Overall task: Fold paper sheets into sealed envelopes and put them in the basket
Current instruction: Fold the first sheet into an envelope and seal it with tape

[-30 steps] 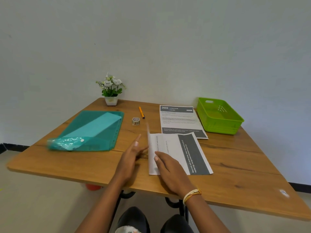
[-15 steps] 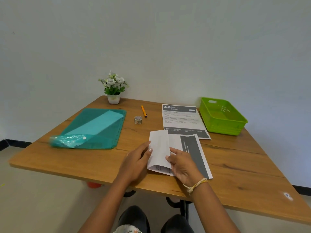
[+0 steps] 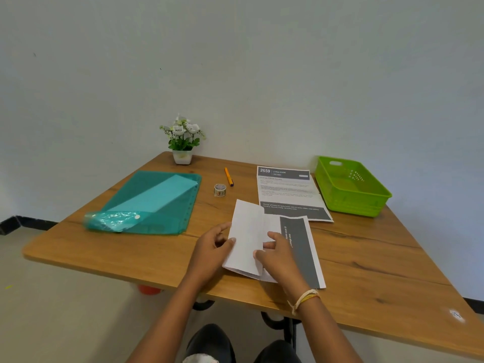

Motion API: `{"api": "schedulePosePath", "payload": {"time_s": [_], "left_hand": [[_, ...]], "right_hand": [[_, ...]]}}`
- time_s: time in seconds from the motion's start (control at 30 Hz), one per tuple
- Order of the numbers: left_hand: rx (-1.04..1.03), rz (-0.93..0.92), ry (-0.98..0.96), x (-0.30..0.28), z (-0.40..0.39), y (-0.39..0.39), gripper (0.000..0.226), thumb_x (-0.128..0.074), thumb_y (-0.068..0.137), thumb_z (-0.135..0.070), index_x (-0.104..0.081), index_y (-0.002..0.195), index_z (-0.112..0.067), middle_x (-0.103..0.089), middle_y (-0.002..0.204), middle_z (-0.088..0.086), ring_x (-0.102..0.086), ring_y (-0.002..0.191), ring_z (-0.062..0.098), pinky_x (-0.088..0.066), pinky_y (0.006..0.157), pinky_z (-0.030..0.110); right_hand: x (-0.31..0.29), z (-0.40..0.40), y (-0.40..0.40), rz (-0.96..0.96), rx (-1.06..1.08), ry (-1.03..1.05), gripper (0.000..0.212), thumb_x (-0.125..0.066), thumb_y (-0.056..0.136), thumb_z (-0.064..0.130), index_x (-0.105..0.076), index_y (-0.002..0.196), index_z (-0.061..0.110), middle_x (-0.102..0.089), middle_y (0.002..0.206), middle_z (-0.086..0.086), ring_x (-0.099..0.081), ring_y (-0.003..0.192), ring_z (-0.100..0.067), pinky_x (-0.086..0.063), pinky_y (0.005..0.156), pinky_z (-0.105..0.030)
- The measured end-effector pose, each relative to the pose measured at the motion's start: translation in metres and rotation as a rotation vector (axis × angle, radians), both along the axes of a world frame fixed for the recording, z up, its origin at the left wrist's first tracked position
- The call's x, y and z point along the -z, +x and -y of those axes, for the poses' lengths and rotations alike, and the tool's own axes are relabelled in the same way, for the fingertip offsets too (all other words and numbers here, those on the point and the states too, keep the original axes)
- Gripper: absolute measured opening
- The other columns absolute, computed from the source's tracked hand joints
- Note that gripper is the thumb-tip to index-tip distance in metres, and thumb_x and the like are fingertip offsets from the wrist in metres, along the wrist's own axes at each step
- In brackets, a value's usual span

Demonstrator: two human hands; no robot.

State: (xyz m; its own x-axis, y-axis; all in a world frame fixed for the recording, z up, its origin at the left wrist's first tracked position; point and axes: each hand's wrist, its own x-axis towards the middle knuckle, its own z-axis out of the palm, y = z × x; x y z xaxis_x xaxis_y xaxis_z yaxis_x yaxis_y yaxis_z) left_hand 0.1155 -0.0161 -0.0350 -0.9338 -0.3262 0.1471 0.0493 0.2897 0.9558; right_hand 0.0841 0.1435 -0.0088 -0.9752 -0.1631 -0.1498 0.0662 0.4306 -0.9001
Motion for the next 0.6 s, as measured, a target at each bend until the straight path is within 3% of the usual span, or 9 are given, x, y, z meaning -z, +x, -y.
{"api": "schedulePosePath", "payload": {"time_s": [0.13, 0.23, 0.33, 0.4, 0.5, 0.6], "left_hand": [[-0.006, -0.009, 0.020, 0.000, 0.001, -0.001, 0.040, -0.056, 0.095, -0.027, -0.050, 0.135, -0.027, -0.069, 0.077, -0.016, -0.065, 0.071, 0.004, -0.048, 0.052, 0.017], [0.007, -0.007, 0.056, -0.001, 0.000, -0.001, 0.040, -0.050, 0.097, -0.036, -0.049, 0.137, -0.030, -0.060, 0.126, -0.012, -0.059, 0.103, 0.005, -0.051, 0.065, 0.015], [0.096, -0.051, 0.140, -0.002, -0.002, 0.001, 0.032, -0.043, 0.098, -0.045, -0.053, 0.129, -0.041, -0.061, 0.127, -0.013, -0.060, 0.109, 0.004, -0.051, 0.080, 0.022], [0.141, -0.058, 0.179, -0.004, -0.002, 0.003, 0.031, -0.040, 0.098, -0.047, -0.054, 0.126, -0.045, -0.065, 0.122, -0.014, -0.062, 0.109, 0.005, -0.051, 0.087, 0.030], [0.205, -0.050, 0.132, -0.002, -0.001, 0.005, 0.044, -0.036, 0.096, -0.052, -0.049, 0.135, -0.039, -0.061, 0.129, -0.013, -0.056, 0.119, 0.008, -0.047, 0.098, 0.036], [0.224, -0.051, -0.025, -0.001, -0.002, 0.007, 0.052, -0.030, 0.092, -0.061, -0.042, 0.140, -0.043, -0.053, 0.138, -0.015, -0.049, 0.126, 0.005, -0.039, 0.107, 0.043]], "right_hand": [[0.006, 0.000, 0.015, -0.251, -0.080, 0.257, 0.056, -0.061, 0.089, 0.045, -0.044, 0.139, 0.024, -0.041, 0.141, 0.001, -0.044, 0.127, -0.018, -0.044, 0.096, -0.027], [0.010, 0.003, 0.027, -0.269, -0.189, 0.245, 0.071, -0.057, 0.081, 0.065, -0.038, 0.140, 0.028, -0.038, 0.142, 0.007, -0.042, 0.125, -0.012, -0.041, 0.096, -0.026], [0.013, 0.008, 0.036, -0.318, -0.254, 0.297, 0.087, -0.056, 0.072, 0.074, -0.028, 0.142, 0.031, -0.036, 0.141, 0.010, -0.038, 0.122, -0.008, -0.041, 0.096, -0.024], [0.015, 0.010, 0.039, -0.390, -0.224, 0.340, 0.085, -0.060, 0.072, 0.069, -0.026, 0.141, 0.032, -0.037, 0.139, 0.010, -0.040, 0.122, -0.010, -0.043, 0.095, -0.025], [0.020, 0.012, 0.042, -0.474, -0.141, 0.324, 0.070, -0.059, 0.086, 0.051, -0.028, 0.143, 0.026, -0.040, 0.140, 0.005, -0.044, 0.125, -0.014, -0.045, 0.097, -0.027], [0.017, 0.009, 0.041, -0.408, -0.050, 0.134, 0.058, -0.057, 0.092, 0.028, -0.032, 0.145, 0.022, -0.047, 0.139, 0.001, -0.049, 0.126, -0.016, -0.047, 0.101, -0.032]]}}
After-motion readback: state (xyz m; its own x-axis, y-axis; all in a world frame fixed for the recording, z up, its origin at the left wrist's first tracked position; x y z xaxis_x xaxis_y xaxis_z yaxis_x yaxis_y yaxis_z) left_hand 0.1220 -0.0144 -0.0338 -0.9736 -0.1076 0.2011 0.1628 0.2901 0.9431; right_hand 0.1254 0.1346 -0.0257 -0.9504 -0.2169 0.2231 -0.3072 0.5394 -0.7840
